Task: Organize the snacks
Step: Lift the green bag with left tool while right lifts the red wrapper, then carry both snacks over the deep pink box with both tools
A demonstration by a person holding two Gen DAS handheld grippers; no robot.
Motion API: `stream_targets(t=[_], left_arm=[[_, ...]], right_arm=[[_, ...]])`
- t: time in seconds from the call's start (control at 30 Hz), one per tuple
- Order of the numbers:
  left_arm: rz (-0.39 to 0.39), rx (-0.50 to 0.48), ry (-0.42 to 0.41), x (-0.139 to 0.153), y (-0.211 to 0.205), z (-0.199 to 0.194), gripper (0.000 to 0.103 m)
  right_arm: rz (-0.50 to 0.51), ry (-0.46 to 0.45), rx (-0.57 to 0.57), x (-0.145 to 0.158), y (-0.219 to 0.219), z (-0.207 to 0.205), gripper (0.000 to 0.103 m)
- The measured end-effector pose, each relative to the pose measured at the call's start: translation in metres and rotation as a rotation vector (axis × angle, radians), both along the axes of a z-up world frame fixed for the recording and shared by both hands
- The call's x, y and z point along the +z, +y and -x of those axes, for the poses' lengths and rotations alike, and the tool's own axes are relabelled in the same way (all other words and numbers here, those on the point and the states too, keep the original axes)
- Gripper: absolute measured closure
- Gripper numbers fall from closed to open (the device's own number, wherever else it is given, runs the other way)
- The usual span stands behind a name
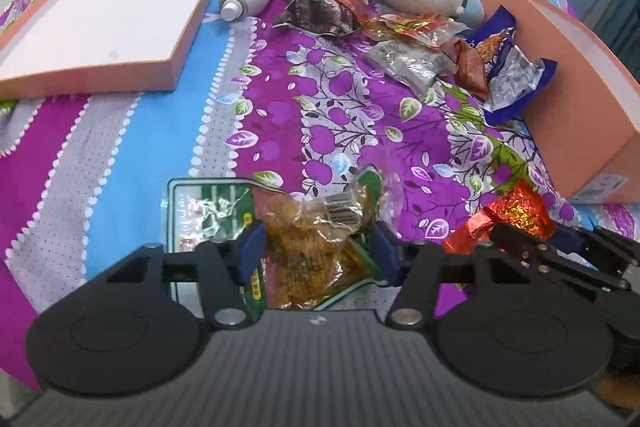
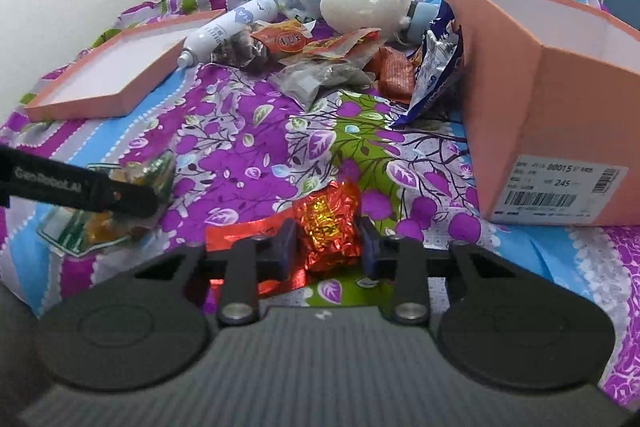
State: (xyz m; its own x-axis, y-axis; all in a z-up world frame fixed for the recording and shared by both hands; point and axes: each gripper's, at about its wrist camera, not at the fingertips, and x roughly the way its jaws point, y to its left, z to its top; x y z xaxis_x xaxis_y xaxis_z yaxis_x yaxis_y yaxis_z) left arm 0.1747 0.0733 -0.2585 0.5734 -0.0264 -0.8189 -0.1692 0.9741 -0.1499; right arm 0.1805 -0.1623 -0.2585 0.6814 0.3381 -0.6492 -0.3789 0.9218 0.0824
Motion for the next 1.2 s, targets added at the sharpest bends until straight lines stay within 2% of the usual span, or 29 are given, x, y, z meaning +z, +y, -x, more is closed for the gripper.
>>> stream_targets(t=[0.17, 0.3, 0.73, 0.97, 1.2], left_arm=[[0.027, -0.015, -0.002, 0.018, -0.002, 0.009, 0.053], [0.030, -0.028, -0.029, 0.041, -0.007, 0.019, 0.054], [0.123, -0.052, -0.151, 0.136, -0.027, 0.034, 0.054], [0.140, -0.162, -0.249, 0.192, -0.063, 0.019, 0.054], [0.143, -0.314, -0.292, 0.231, -0.129, -0.029, 0.054]], right_arm=[[-0.008, -0.007, -0.039, 0.021, -0.009, 0.008, 0.067], [-0.034, -0.027, -0.061, 0.046, -0.017, 0.014, 0.067], [-0.088, -0.119, -0.100, 0.134, -0.047, 0.036, 0.067], [-0.105, -0.182, -0.138, 0.173, -0.078, 0.037, 0.067], [-0.084, -0.225, -0.227, 0.199, -0.124, 0.019, 0.067]])
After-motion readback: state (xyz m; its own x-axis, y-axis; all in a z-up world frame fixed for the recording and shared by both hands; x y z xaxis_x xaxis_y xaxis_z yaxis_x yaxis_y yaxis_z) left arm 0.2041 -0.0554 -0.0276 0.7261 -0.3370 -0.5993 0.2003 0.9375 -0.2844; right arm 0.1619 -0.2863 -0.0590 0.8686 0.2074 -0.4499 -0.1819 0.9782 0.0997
